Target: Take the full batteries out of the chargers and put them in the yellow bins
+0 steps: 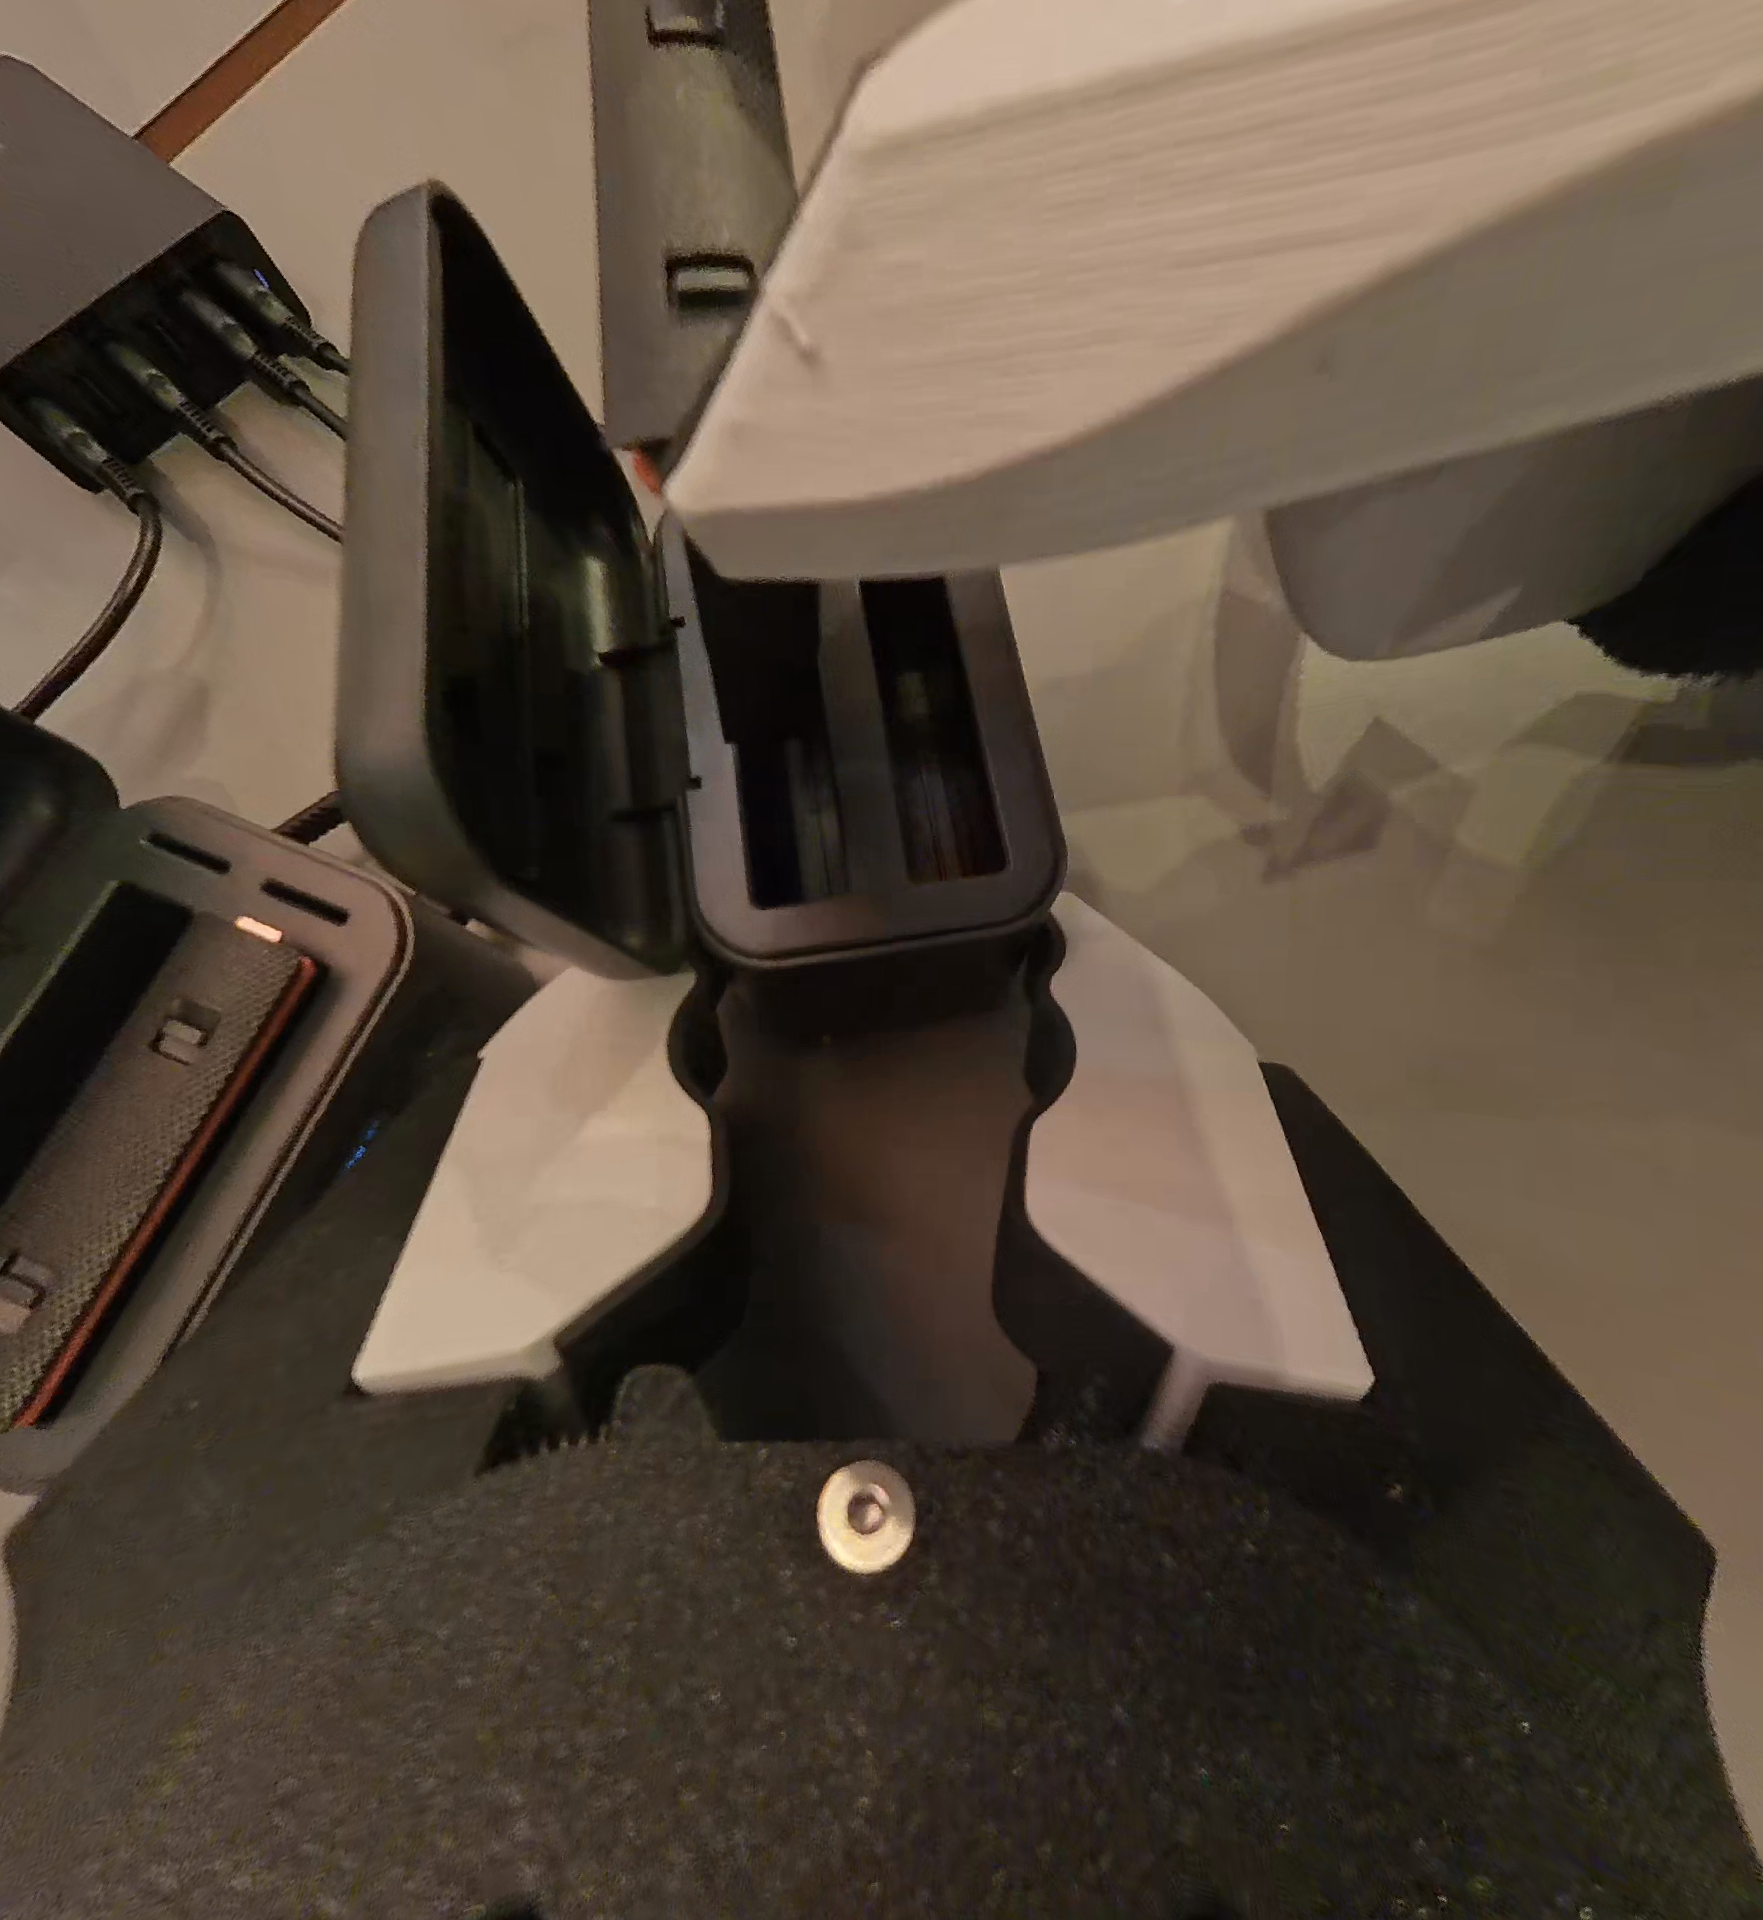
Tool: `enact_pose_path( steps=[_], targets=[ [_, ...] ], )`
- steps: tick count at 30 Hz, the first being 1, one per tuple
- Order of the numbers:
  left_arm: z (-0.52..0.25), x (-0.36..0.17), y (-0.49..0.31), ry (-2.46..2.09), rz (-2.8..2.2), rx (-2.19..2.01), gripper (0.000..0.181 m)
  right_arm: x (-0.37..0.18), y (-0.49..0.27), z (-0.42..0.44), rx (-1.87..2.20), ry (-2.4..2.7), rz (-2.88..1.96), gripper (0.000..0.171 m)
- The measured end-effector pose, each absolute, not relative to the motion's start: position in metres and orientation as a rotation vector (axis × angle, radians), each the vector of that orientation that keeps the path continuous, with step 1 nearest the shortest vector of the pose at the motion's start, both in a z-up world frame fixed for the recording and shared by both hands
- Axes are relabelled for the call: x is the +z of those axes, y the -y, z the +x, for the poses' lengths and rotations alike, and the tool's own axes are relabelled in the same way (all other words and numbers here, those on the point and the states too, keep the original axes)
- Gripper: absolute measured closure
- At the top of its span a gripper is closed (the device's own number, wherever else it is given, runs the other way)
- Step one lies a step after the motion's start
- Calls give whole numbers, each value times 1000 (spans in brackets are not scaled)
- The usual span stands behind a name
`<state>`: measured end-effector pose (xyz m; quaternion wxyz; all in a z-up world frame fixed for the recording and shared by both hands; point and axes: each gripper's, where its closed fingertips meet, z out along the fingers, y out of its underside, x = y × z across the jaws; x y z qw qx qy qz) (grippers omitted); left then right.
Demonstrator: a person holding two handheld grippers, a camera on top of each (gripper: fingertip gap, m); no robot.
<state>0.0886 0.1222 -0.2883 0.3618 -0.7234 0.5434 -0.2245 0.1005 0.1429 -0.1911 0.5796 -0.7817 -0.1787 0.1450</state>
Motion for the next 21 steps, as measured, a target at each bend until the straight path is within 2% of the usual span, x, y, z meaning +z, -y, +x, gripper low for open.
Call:
enact_pose_path(
  steps=[11,16,21],
  targets=[
    [89,-288,-122,-1407,-1853,-581,124,-189,-143,107,337,394,-1827,113],
    [78,-287,-120,-1379,-1902,-620,104,-186,-142,111,334,383,-1819,113],
    [56,-266,-122,-1264,-1904,-660,105,-180,-139,116,350,360,-1808,113]
  ],
)
